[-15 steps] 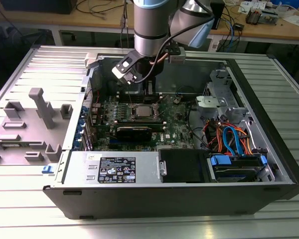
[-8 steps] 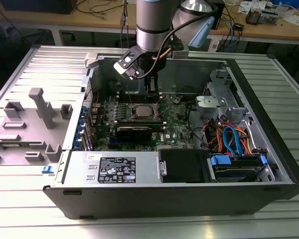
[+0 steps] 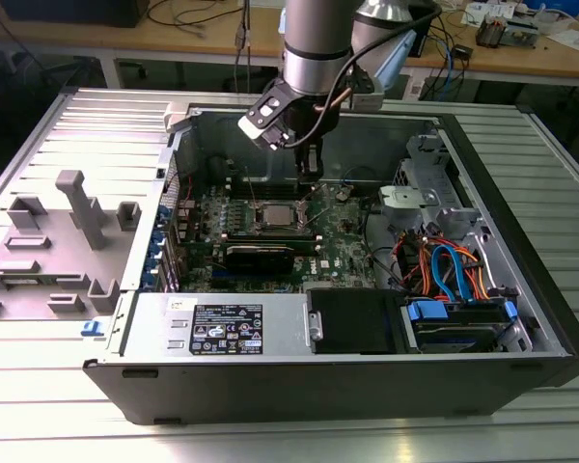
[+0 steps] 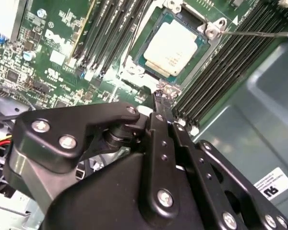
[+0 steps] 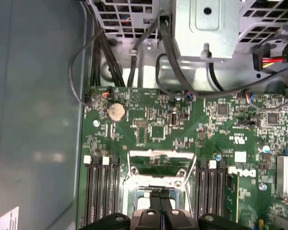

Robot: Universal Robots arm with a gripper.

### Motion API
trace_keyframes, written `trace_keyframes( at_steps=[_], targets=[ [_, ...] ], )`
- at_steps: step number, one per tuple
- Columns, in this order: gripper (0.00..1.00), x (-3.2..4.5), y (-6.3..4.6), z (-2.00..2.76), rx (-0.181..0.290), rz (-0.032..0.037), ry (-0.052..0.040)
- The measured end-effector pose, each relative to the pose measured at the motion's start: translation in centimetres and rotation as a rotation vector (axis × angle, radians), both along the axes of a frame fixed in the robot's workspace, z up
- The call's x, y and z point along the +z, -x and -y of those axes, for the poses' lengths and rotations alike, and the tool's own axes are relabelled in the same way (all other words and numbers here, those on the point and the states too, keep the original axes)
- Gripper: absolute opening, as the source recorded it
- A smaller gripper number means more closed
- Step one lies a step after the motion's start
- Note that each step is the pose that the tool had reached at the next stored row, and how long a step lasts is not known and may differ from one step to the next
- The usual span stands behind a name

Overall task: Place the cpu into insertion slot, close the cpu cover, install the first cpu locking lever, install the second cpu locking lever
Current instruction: 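Close the cpu cover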

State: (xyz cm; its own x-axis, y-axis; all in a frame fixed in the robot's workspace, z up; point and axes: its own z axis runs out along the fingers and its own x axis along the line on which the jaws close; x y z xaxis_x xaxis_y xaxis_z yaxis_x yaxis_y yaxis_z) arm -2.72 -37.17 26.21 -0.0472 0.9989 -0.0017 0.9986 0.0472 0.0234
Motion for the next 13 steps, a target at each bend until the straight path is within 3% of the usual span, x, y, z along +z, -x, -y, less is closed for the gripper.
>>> trace_keyframes(
  at_steps=[3, 13],
  targets=[
    [0.11, 0.73, -0.1, 0.00, 0.000, 0.0000, 0.0001],
    [0.11, 0.79, -2.6, -0.13, -0.002, -0.0077, 0.0008]
  ],
)
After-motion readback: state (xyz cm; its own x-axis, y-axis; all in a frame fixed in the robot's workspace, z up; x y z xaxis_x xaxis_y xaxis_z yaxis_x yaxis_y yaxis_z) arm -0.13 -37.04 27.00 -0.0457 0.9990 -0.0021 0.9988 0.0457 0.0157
